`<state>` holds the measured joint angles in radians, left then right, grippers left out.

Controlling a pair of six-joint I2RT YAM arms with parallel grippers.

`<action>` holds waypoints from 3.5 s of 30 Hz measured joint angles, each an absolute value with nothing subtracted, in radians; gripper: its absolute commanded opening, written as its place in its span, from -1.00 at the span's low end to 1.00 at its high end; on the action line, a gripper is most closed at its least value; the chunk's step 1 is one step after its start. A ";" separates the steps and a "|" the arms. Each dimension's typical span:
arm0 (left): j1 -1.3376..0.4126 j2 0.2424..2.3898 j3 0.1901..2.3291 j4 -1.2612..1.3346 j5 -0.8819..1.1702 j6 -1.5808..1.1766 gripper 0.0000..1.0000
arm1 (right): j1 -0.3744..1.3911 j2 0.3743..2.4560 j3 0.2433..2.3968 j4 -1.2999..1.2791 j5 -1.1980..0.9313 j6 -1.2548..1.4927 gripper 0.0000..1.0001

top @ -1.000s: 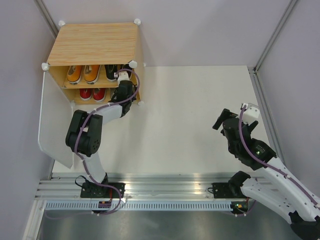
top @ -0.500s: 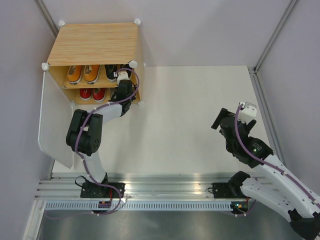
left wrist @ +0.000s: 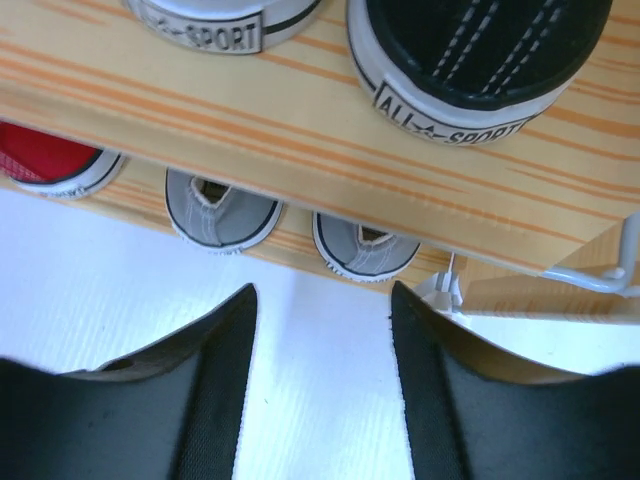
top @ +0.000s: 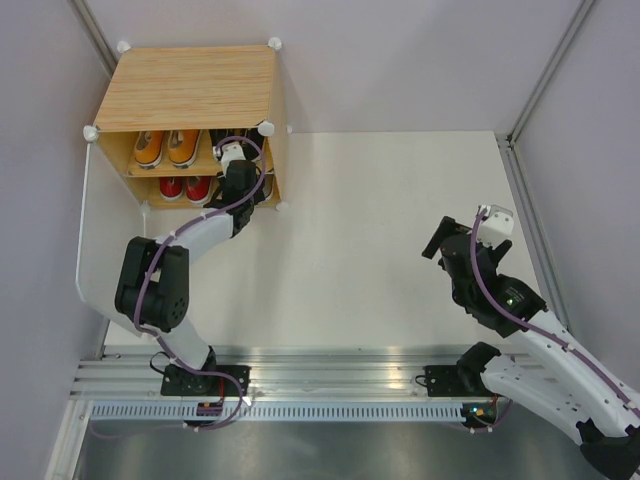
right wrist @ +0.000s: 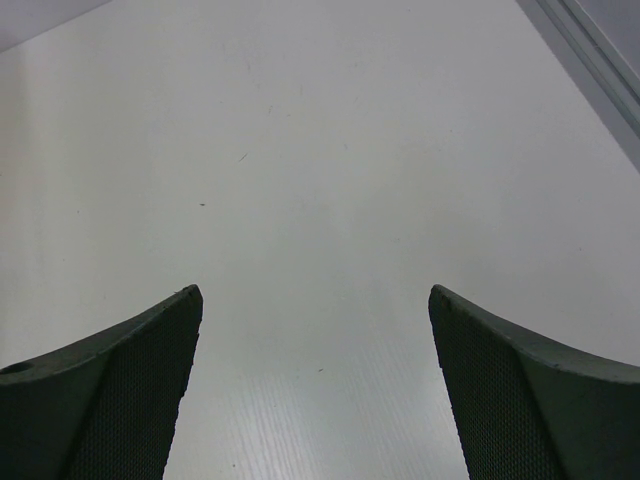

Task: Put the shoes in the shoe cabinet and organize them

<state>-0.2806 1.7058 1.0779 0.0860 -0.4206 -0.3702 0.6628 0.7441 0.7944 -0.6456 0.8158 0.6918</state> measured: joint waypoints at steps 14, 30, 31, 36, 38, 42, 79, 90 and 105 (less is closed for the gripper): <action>-0.140 1.652 0.965 0.060 -0.392 -0.403 -0.47 | 0.663 0.707 0.774 -0.626 0.798 0.688 0.96; -0.061 1.790 1.101 0.099 -0.282 -0.377 -0.46 | 0.663 0.725 0.773 -0.616 0.795 0.688 0.95; -0.059 1.802 1.118 0.098 -0.281 -0.376 -0.46 | 0.663 0.728 0.773 -0.614 0.795 0.688 0.95; -0.054 1.827 1.159 0.039 -0.278 -0.371 -0.47 | 0.663 0.739 0.773 -0.613 0.803 0.689 0.96; -0.054 1.831 1.172 0.020 -0.277 -0.371 -0.47 | 0.663 0.743 0.773 -0.612 0.809 0.691 0.96; -0.054 1.834 1.184 -0.010 -0.272 -0.372 -0.39 | 0.663 0.756 0.778 -0.613 0.815 0.691 0.95; -0.087 0.942 1.374 -0.733 -0.701 -0.239 0.99 | 0.663 0.693 1.064 -0.756 0.551 0.473 0.96; 0.139 0.999 1.380 -0.892 -0.862 -0.181 0.99 | 0.663 0.733 1.115 -0.791 0.469 0.446 0.96; 0.301 0.983 1.352 -1.004 -0.562 -0.229 0.99 | 0.663 0.755 1.116 -0.786 0.415 0.427 0.96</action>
<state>0.3012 0.9829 1.3518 -1.0042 -0.5621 -0.2291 0.6628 0.7547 1.1156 -0.7856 0.4149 0.4271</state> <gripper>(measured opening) 0.995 0.979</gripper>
